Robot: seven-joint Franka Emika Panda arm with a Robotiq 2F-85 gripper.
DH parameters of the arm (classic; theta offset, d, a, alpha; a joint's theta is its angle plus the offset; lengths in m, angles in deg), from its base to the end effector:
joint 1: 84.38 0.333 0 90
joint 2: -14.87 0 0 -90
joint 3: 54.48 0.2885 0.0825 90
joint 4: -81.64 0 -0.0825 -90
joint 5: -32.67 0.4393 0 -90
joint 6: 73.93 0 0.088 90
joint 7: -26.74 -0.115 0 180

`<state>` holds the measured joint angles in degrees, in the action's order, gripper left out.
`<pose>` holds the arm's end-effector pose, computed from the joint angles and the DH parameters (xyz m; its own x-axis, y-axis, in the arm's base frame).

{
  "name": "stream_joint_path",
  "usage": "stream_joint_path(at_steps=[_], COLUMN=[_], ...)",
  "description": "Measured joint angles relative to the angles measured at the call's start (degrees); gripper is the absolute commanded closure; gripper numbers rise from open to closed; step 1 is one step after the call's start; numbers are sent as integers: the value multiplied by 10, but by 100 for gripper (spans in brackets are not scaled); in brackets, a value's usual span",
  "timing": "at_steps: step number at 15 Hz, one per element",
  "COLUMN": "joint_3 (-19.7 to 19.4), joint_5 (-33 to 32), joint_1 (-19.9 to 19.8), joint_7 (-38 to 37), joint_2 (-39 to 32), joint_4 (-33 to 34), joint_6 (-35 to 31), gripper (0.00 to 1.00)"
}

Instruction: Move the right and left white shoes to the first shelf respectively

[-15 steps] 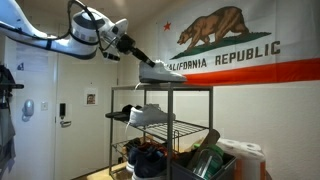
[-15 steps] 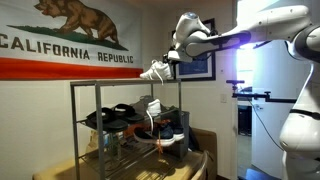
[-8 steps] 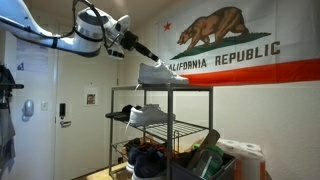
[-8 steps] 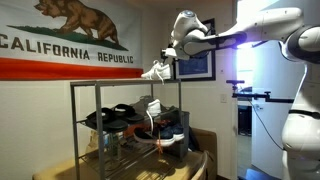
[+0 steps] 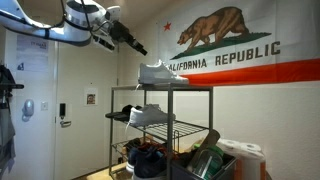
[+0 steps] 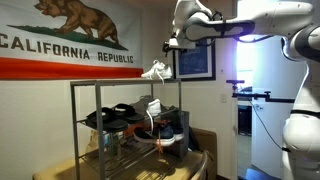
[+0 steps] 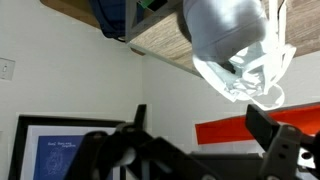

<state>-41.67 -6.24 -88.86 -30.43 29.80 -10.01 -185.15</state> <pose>0.5483 0.0544 0.7841 0.4040 -0.4339 0.8053 -0.6944 -0.7185 -0.0388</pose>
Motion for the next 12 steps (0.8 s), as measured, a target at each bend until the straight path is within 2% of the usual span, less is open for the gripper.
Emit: stream_joint_path(at_steps=[4,12], joint_3=[0,-11], joint_5=[25,173], joint_1=[27,48], joint_7=[62,253], joint_2=[26,55], joint_4=[14,24], joint_6=[80,245], gripper=[0,0])
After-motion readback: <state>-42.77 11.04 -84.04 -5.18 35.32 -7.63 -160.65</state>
